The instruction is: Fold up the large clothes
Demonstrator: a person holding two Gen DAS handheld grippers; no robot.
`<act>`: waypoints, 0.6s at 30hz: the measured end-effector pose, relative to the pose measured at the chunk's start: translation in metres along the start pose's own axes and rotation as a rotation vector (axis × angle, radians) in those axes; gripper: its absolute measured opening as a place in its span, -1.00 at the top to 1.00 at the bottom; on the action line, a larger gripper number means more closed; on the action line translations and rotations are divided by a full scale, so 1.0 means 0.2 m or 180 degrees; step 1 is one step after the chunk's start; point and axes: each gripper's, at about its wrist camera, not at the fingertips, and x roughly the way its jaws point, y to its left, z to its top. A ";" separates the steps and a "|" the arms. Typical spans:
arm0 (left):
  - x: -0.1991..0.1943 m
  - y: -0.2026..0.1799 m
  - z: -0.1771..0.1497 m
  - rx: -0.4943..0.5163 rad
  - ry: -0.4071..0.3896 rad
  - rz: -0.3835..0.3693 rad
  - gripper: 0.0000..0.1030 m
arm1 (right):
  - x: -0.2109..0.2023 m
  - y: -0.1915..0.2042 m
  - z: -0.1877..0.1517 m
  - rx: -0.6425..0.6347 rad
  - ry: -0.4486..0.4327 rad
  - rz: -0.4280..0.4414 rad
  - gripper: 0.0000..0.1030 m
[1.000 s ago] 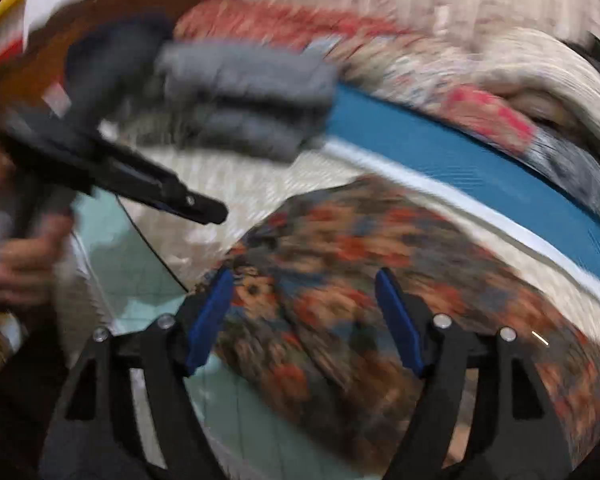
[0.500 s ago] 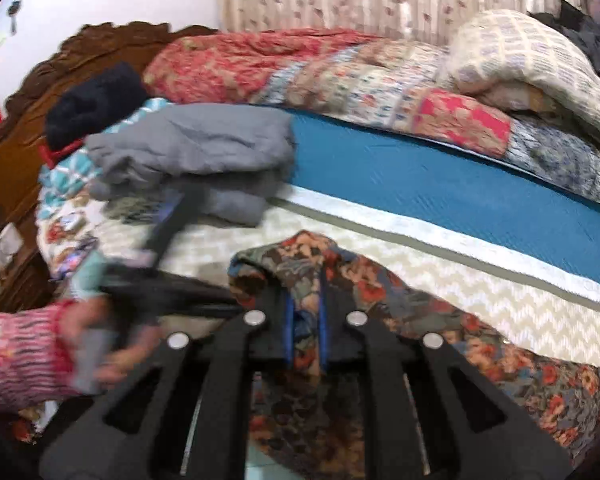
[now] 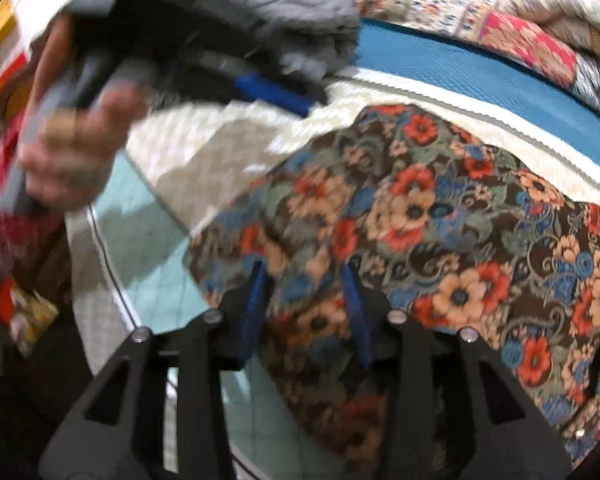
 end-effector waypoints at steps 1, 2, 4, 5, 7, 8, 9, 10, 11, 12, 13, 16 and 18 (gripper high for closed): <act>0.03 -0.02 0.00 0.0031 0.0061 -0.0012 1.00 | -0.01 0.02 -0.01 -0.0015 0.0000 -0.0011 0.30; 0.08 -0.03 0.01 0.0043 0.0143 -0.0019 1.00 | -0.02 0.01 -0.02 0.0025 -0.0025 0.0016 0.30; 0.13 -0.03 0.02 -0.0031 0.0194 -0.0003 1.00 | -0.07 0.00 -0.03 0.0133 -0.0064 0.0068 0.30; 0.16 -0.01 0.04 -0.0141 0.0237 -0.0072 1.00 | -0.08 -0.01 -0.04 0.0168 -0.0065 0.0067 0.30; 0.18 -0.01 0.06 -0.0197 0.0223 -0.0199 1.00 | -0.08 -0.03 -0.08 0.0200 -0.0041 0.0049 0.30; 0.18 -0.03 0.05 -0.0145 0.0188 -0.0197 1.00 | -0.08 -0.02 -0.10 0.0215 -0.0053 0.0050 0.30; 0.19 -0.07 0.04 -0.0043 0.0141 -0.0157 0.97 | -0.08 -0.02 -0.11 0.0226 -0.0070 0.0052 0.30; 0.19 -0.11 0.02 0.0084 0.0111 -0.0131 0.63 | -0.09 -0.02 -0.11 0.0243 -0.0080 0.0065 0.30; 0.18 -0.15 0.00 0.0195 0.0041 -0.0028 0.61 | -0.12 -0.02 -0.10 0.0268 -0.0095 0.0119 0.30; 0.16 -0.17 -0.01 0.0310 -0.0032 0.0084 0.56 | -0.17 -0.03 -0.09 0.0317 -0.0149 0.0198 0.30; 0.15 -0.19 -0.03 0.0404 -0.0070 0.0155 0.54 | -0.22 -0.07 -0.09 0.0364 -0.0246 0.0228 0.30; 0.14 -0.19 -0.07 0.0439 -0.0101 0.0263 0.52 | -0.46 -0.27 -0.09 0.0675 -0.0735 0.0029 0.30; 0.15 -0.18 -0.06 0.0420 -0.0100 0.0312 0.52 | -0.58 -0.49 -0.13 0.0950 -0.0830 -0.0380 0.30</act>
